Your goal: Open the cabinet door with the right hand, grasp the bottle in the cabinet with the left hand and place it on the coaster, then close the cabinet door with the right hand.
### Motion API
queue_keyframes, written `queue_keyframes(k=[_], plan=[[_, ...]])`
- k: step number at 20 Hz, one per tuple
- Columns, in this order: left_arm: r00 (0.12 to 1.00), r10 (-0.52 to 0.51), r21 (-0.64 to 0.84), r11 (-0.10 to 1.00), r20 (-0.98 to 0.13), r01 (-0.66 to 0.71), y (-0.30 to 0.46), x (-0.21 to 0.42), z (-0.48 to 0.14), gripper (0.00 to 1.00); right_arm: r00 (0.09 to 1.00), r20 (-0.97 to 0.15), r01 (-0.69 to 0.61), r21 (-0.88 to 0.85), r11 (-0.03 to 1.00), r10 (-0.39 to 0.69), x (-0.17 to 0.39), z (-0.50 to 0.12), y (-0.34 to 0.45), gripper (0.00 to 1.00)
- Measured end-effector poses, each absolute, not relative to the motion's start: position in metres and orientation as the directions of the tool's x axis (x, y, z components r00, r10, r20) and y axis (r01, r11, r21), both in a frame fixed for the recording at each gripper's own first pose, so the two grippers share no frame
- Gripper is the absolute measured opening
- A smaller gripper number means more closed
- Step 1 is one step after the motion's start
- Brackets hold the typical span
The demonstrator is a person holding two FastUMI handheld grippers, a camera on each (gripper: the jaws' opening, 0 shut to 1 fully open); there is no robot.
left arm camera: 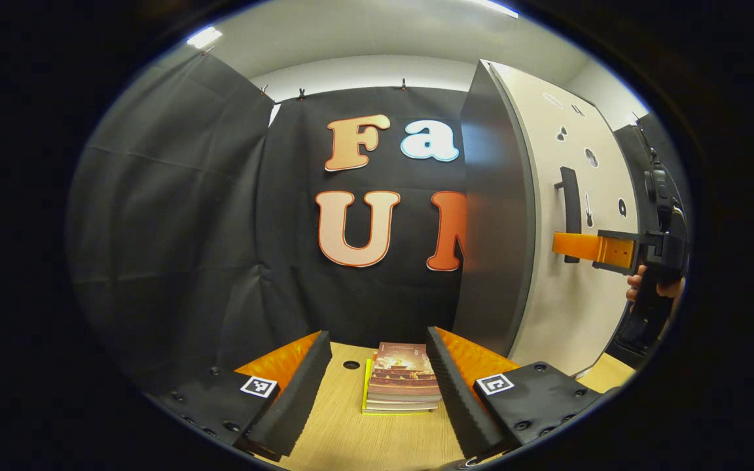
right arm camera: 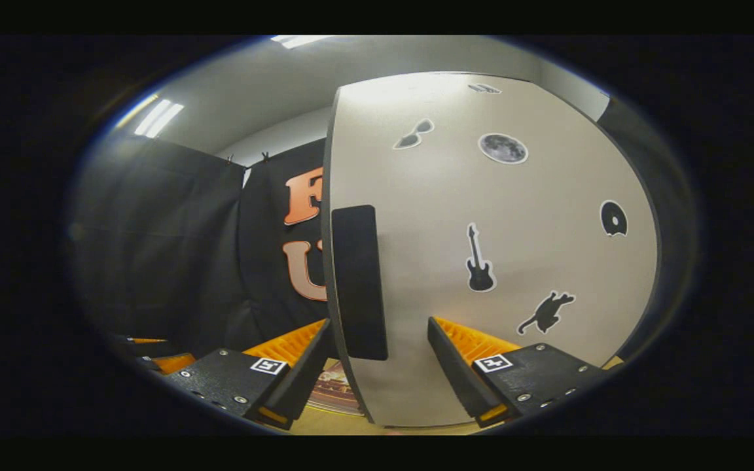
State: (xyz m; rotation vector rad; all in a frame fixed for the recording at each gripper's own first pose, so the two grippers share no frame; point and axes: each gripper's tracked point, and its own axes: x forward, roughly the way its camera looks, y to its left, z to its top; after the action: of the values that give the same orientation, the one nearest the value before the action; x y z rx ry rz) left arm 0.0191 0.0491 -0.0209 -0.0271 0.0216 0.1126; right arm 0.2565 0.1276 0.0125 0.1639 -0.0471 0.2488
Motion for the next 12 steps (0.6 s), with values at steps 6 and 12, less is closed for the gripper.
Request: queue_keyframes(k=[6, 12], plan=[[0.991, 0.130, -0.013, 0.991, -0.017, -0.130, 0.048, 0.015, -0.016, 0.95, 0.962, 0.069, -0.272, 0.179, 0.946, 0.264, 0.261, 0.010, 0.123, 0.89], [0.989, 0.151, 0.002, 0.989, -0.007, -0.151, 0.034, -0.005, -0.010, 0.95, 0.966, 0.048, -0.259, 0.160, 0.952, 0.255, 0.250, 0.001, 0.113, 0.93]])
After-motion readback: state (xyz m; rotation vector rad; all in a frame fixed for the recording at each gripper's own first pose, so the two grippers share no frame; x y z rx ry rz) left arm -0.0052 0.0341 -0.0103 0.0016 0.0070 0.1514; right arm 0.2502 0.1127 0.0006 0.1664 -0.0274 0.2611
